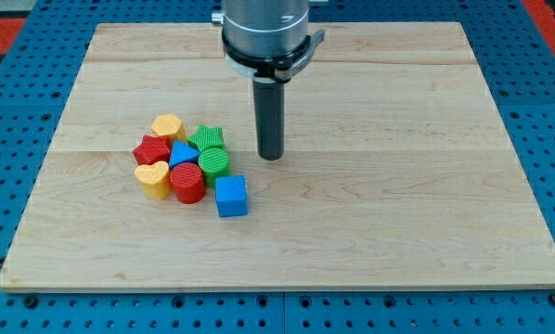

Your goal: Separate the red star and yellow hexagon from a group of blocks

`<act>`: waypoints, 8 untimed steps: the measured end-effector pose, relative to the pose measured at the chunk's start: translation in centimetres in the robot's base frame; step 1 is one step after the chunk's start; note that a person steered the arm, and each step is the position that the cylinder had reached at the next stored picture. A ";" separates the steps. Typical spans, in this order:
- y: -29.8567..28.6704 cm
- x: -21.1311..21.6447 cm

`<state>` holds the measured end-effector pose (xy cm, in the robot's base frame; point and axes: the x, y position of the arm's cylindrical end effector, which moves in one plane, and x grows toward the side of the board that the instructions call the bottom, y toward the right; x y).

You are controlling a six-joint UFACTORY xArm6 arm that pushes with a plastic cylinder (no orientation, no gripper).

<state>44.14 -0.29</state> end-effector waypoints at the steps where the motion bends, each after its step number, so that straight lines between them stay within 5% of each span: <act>1: 0.2 -5.3; 3: -21.7 -7.9; 4: -26.8 -2.3; 5: -26.6 4.1; 8: -19.3 5.9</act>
<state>50.00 -19.62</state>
